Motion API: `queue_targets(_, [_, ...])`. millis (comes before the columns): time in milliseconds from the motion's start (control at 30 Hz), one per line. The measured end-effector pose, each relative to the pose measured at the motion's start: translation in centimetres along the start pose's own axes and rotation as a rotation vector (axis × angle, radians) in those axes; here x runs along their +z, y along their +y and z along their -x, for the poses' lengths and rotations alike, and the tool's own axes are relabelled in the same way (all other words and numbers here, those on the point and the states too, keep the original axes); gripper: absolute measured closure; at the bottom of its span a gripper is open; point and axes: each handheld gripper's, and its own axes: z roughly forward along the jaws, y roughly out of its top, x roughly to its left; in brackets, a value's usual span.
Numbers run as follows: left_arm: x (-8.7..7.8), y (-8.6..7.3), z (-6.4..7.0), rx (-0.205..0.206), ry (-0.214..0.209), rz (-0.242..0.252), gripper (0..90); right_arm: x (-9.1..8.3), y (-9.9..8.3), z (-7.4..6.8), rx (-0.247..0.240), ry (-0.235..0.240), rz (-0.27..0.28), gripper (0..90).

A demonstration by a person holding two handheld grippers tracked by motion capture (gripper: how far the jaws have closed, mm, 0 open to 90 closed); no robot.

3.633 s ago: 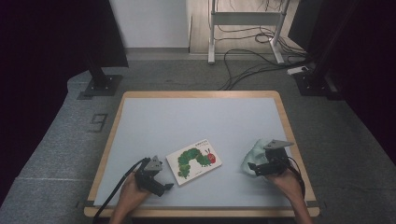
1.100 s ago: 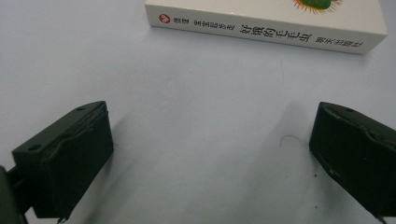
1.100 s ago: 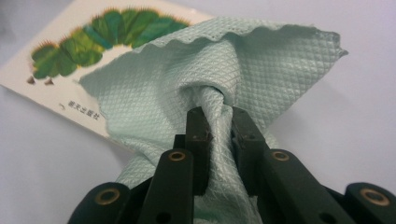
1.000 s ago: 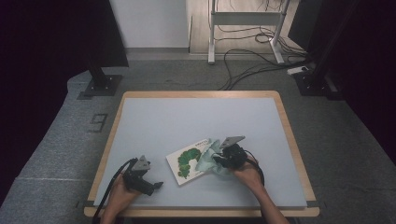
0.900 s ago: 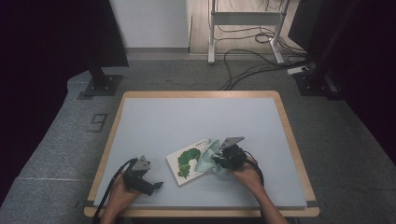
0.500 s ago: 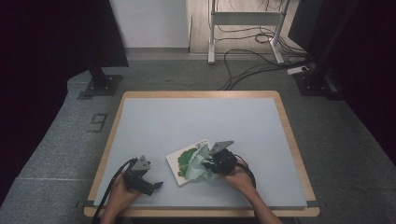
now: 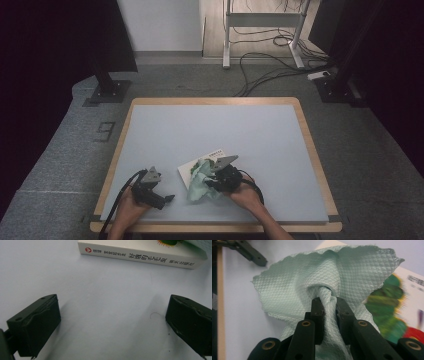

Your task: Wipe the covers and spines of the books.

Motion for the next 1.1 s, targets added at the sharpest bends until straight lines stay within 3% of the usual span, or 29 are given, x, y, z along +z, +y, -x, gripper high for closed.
queue_targets(267, [0.0,0.0,0.0,0.002,0.000,-0.002,0.0,1.0,1.1,-1.7,-0.037,0.041,-0.017,77.7])
queue_targets(667, [0.0,0.0,0.0,0.002,0.000,-0.002,0.0,2.2,2.1,-2.7,-0.072,0.075,-0.019,77.5])
queue_targets(933, [0.0,0.0,0.0,0.002,-0.001,-0.001,0.0,3.1,2.9,-2.7,-0.101,0.068,-0.004,77.7])
queue_targets(1100, [0.0,0.0,0.0,0.001,-0.001,-0.001,0.0,3.6,3.6,-2.4,-0.112,0.033,-0.009,77.8])
